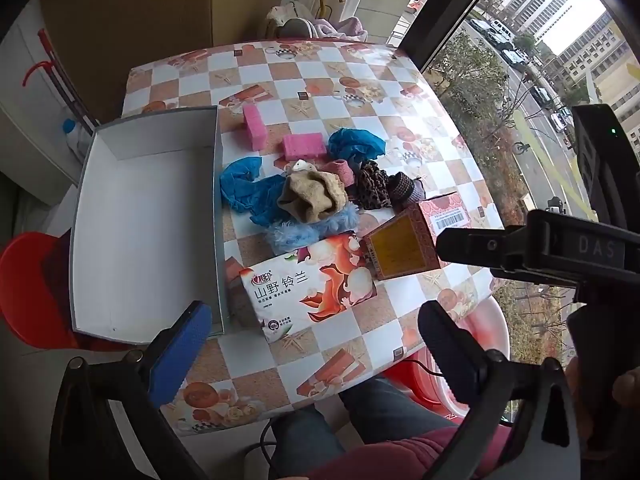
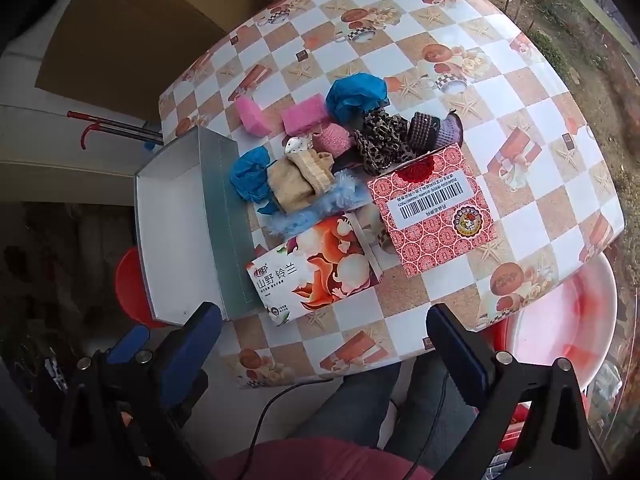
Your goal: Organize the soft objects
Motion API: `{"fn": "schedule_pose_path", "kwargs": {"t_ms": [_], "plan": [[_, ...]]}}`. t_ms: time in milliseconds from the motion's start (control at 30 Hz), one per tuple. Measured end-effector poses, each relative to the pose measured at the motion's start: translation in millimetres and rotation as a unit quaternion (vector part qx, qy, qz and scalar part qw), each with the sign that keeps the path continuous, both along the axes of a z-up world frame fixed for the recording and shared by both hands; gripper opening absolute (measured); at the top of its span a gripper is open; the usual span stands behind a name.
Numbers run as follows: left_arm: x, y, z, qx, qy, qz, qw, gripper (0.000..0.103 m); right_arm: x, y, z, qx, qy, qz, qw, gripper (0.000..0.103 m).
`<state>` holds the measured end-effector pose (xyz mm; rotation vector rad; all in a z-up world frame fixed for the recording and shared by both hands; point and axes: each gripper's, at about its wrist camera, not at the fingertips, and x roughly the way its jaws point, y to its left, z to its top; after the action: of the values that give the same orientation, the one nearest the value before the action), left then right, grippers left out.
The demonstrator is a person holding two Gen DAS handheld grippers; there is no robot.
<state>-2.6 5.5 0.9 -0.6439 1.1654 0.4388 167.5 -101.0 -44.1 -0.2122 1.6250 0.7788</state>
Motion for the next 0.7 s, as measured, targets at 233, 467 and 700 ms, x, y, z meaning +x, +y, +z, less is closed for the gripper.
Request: {"fn": "schedule_pose_path", "kwargs": {"t_ms": [233,467,700], "plan": [[-2,1,-3,0.009,0.001,-0.002,1.0,0.103,1,-3,0,0.002,-0.002,-0.009,1.0,0.103],[-3,0,-2,0.009,-0.003,-0.006,0.9999,0.103,4,-10,1,-0.003,-0.003,-0.025,1.0,0.103],[-9,3,-1,0.015,0.0,-0.003,0.9999,0.103,5,-10,4,0.017,-0.023,-0.027,0.999,0.103]]}}
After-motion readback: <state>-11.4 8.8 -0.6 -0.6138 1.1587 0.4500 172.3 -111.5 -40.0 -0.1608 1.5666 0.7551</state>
